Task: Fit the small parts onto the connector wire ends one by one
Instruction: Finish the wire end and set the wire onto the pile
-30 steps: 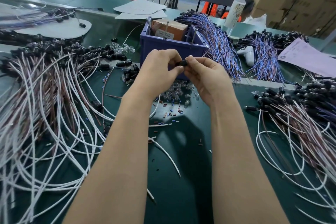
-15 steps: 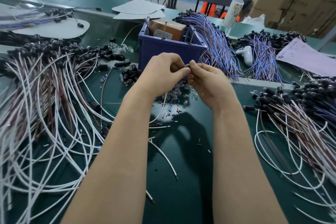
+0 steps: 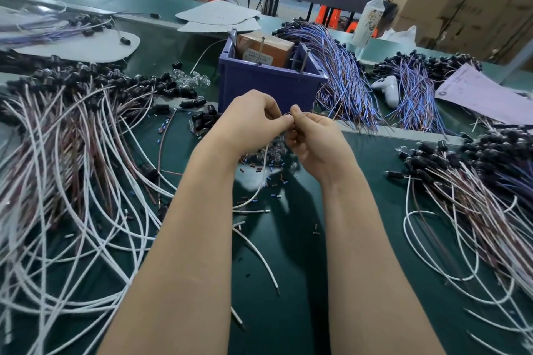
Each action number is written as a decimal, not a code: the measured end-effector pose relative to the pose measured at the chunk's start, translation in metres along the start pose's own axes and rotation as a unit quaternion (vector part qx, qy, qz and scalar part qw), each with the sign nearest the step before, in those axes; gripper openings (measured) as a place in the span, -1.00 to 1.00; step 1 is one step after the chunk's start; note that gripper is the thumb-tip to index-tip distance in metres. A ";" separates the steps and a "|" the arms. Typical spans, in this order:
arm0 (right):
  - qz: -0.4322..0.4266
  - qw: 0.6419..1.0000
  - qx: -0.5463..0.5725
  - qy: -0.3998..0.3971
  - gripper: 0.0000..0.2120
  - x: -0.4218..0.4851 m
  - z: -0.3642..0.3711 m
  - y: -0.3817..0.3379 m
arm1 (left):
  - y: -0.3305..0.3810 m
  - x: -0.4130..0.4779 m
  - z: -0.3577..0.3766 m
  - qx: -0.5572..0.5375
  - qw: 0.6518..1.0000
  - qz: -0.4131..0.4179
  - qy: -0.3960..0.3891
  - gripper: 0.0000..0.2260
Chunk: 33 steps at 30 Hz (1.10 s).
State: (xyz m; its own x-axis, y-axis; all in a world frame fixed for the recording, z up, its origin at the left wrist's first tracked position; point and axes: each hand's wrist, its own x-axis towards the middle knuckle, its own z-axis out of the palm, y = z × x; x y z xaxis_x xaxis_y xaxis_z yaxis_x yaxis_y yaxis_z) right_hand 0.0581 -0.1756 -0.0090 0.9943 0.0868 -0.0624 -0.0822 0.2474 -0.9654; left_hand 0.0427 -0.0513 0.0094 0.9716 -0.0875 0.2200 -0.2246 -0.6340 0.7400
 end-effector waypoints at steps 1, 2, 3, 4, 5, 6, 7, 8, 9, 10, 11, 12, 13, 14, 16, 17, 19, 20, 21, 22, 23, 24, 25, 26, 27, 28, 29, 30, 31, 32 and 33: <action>0.006 1.000 0.008 0.006 -0.69 0.000 0.001 0.001 | 0.000 -0.001 -0.001 -0.007 1.000 -0.003 -0.005 -0.81; 0.015 0.999 0.024 0.022 -0.69 0.002 -0.001 0.003 | 0.001 -0.003 -0.003 -0.021 1.000 -0.007 -0.015 -0.81; 0.025 0.997 0.044 0.051 -0.70 0.002 -0.006 0.003 | 0.002 -0.006 -0.007 -0.044 0.998 -0.012 -0.032 -0.80; 0.032 0.994 0.058 0.090 -0.70 0.003 -0.014 0.003 | 0.004 -0.008 -0.012 -0.069 0.996 -0.016 -0.048 -0.80; 0.031 0.990 0.051 0.130 -0.69 0.002 -0.022 0.002 | 0.005 -0.010 -0.019 -0.084 0.995 -0.019 -0.054 -0.79; 0.020 0.987 0.014 0.159 -0.68 0.002 -0.029 0.001 | 0.005 -0.011 -0.024 -0.090 0.995 -0.022 -0.041 -0.80; 0.001 0.985 -0.045 0.168 -0.68 0.000 -0.032 0.000 | 0.004 -0.010 -0.027 -0.096 0.995 -0.025 -0.008 -0.81; -0.021 0.980 -0.112 0.161 -0.69 -0.002 -0.031 0.000 | 0.003 -0.009 -0.028 -0.101 0.994 -0.031 0.033 -0.81; -0.038 0.973 -0.175 0.146 -0.70 -0.002 -0.026 0.001 | 0.003 -0.007 -0.028 -0.105 0.991 -0.040 0.069 -0.83; -0.046 0.962 -0.233 0.130 -0.72 -0.003 -0.019 0.002 | 0.003 -0.006 -0.027 -0.104 0.989 -0.050 0.087 -0.86; -0.050 0.950 -0.286 0.118 -0.76 -0.002 -0.013 0.004 | 0.005 -0.006 -0.025 -0.100 0.989 -0.058 0.089 -0.89; -0.052 0.934 -0.335 0.109 -0.84 -0.001 -0.008 0.005 | 0.006 -0.006 -0.024 -0.097 0.990 -0.063 0.084 -0.92; -0.054 0.918 -0.379 0.100 -0.91 -0.001 -0.005 0.005 | 0.007 -0.006 -0.023 -0.094 0.990 -0.065 0.081 -0.94; -0.057 0.902 -0.418 0.089 -0.89 0.000 -0.004 0.005 | 0.007 -0.007 -0.024 -0.092 0.990 -0.065 0.081 -0.94; -0.070 0.878 -0.470 0.056 -0.83 -0.001 -0.001 0.004 | 0.008 -0.008 -0.027 -0.083 0.990 -0.068 0.089 -0.93; -0.085 0.868 -0.488 0.037 -0.83 -0.003 0.003 0.003 | 0.009 -0.009 -0.029 -0.079 0.990 -0.069 0.099 -0.91; -0.113 0.851 -0.513 -0.010 -0.85 -0.006 0.014 0.004 | 0.011 -0.009 -0.033 -0.083 0.986 -0.062 0.132 -0.87; -0.119 0.842 -0.525 -0.038 -0.84 -0.008 0.021 0.007 | 0.013 -0.009 -0.036 -0.093 0.983 -0.056 0.149 -0.86; -0.119 0.829 -0.543 -0.066 -0.81 -0.010 0.029 0.011 | 0.015 -0.009 -0.038 -0.105 0.980 -0.048 0.161 -0.86; -0.117 0.810 -0.568 -0.090 -0.78 -0.012 0.036 0.015 | 0.016 -0.009 -0.040 -0.115 0.978 -0.042 0.168 -0.86; -0.117 0.788 -0.595 -0.109 -0.76 -0.013 0.043 0.020 | 0.017 -0.010 -0.041 -0.119 0.978 -0.037 0.170 -0.87; -0.122 0.768 -0.616 -0.123 -0.77 -0.015 0.048 0.025 | 0.018 -0.010 -0.042 -0.120 0.978 -0.033 0.167 -0.88; -0.129 0.756 -0.628 -0.131 -0.80 -0.016 0.053 0.029 | 0.018 -0.010 -0.041 -0.119 0.979 -0.030 0.162 -0.89; -0.133 0.754 -0.628 -0.136 -0.84 -0.016 0.056 0.033 | 0.018 -0.011 -0.041 -0.118 0.981 -0.026 0.154 -0.91; -0.130 0.763 -0.618 -0.137 -0.88 -0.017 0.057 0.036 | 0.017 -0.011 -0.040 -0.116 0.983 -0.024 0.143 -0.91; -0.126 0.777 -0.602 -0.131 -0.91 -0.017 0.057 0.036 | 0.017 -0.011 -0.039 -0.117 0.984 -0.025 0.130 -0.92; -0.125 0.794 -0.584 -0.115 -0.92 -0.016 0.054 0.035 | 0.016 -0.011 -0.038 -0.123 0.985 -0.027 0.119 -0.93; -0.129 0.808 -0.568 -0.091 -0.91 -0.015 0.050 0.031 | 0.016 -0.010 -0.037 -0.132 0.985 -0.028 0.111 -0.93; -0.132 0.822 -0.550 -0.058 -0.90 -0.013 0.043 0.025 | 0.016 -0.010 -0.037 -0.138 0.984 -0.028 0.107 -0.92; -0.134 0.841 -0.523 -0.021 -0.90 -0.011 0.033 0.017 | 0.015 -0.009 -0.035 -0.138 0.984 -0.028 0.107 -0.90; -0.132 0.866 -0.481 0.015 -0.93 -0.010 0.022 0.008 | 0.014 -0.008 -0.034 -0.137 0.984 -0.029 0.108 -0.89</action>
State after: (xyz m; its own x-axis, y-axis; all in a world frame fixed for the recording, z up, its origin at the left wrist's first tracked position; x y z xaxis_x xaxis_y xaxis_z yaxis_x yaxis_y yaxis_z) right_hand 0.0459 -0.1538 -0.0102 0.9723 0.1212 0.2001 0.2292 -0.6657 -0.7101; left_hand 0.0288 -0.0336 0.0394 0.9518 0.1266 0.2794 -0.2089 -0.3995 0.8926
